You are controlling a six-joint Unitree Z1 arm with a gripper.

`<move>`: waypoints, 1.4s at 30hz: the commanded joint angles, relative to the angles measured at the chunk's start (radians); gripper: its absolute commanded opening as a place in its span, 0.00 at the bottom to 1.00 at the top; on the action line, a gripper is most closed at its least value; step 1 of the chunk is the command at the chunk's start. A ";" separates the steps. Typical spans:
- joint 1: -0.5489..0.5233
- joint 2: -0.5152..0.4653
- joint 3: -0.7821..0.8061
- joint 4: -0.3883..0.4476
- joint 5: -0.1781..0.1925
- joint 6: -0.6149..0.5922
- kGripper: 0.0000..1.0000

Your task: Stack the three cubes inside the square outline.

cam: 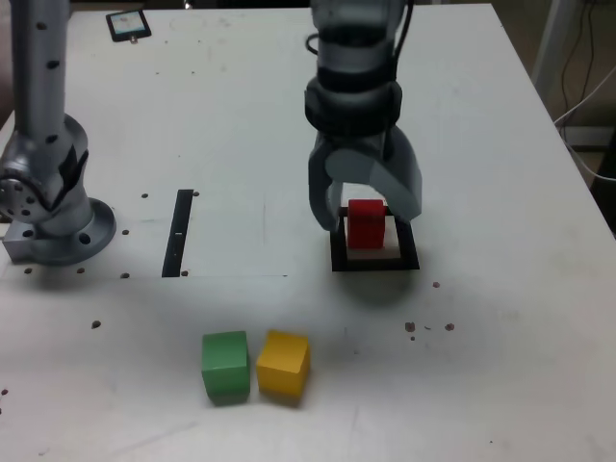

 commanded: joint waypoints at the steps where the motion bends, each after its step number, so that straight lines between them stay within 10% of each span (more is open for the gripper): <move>1: -0.047 -0.054 -0.040 0.059 0.020 -0.040 1.00; 10: -0.247 -0.104 -0.218 0.330 0.111 -0.009 1.00; 24: -0.507 -0.126 -0.008 0.415 0.217 0.232 1.00; 42: -0.721 0.021 -0.172 0.376 0.277 0.519 1.00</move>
